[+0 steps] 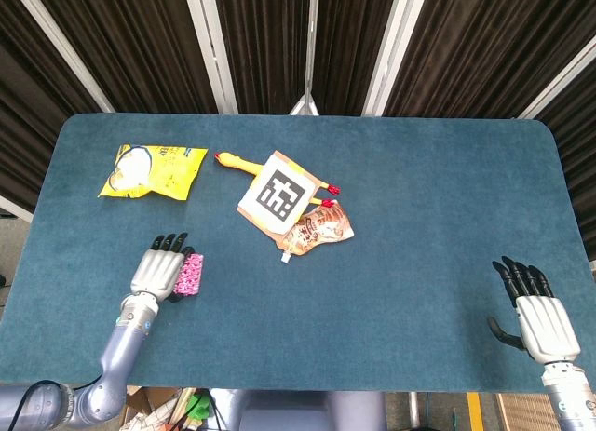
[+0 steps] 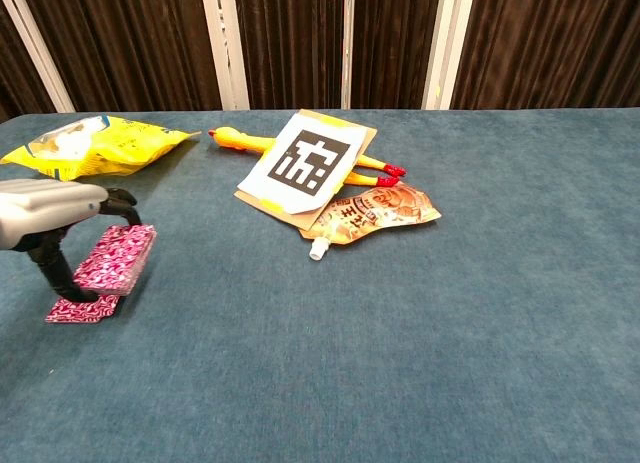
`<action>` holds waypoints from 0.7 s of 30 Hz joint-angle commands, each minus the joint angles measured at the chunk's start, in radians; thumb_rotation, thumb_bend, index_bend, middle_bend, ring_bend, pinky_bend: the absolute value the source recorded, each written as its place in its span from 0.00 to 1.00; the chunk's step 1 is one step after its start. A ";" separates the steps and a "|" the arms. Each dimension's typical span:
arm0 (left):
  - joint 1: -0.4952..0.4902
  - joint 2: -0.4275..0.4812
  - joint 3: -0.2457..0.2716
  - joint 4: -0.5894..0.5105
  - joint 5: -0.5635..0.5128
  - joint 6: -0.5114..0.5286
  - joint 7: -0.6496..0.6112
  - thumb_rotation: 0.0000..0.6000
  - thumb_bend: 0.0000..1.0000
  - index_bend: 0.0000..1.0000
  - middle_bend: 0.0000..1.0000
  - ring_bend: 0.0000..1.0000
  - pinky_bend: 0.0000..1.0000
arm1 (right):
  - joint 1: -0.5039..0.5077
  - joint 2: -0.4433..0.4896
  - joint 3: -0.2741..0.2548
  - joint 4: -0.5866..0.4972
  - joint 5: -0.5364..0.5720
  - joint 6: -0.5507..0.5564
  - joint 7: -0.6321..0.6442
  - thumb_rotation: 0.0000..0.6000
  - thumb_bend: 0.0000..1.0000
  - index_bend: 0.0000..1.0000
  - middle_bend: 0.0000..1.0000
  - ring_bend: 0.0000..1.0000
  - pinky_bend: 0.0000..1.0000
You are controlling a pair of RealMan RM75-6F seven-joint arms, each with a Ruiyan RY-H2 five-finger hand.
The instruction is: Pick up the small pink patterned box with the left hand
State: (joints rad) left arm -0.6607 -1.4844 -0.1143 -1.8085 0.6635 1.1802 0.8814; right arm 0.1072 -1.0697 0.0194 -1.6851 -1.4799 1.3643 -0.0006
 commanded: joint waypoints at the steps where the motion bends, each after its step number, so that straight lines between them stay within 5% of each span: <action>1: -0.023 -0.028 -0.005 -0.002 -0.014 0.007 0.024 1.00 0.40 0.40 0.00 0.00 0.00 | 0.000 0.001 0.001 0.000 0.001 0.000 0.001 1.00 0.36 0.00 0.00 0.00 0.02; 16: -0.140 -0.175 -0.030 0.055 -0.177 0.054 0.180 1.00 0.40 0.33 0.00 0.00 0.00 | 0.001 0.004 0.002 -0.001 0.002 -0.002 0.020 1.00 0.36 0.00 0.00 0.00 0.02; 21: -0.166 -0.193 -0.036 0.063 -0.238 0.076 0.225 1.00 0.31 0.23 0.00 0.00 0.00 | 0.001 0.005 0.003 -0.001 0.000 0.000 0.022 1.00 0.36 0.00 0.00 0.00 0.02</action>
State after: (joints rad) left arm -0.8185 -1.6712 -0.1472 -1.7483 0.4372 1.2488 1.0959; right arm 0.1081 -1.0650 0.0221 -1.6861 -1.4796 1.3642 0.0214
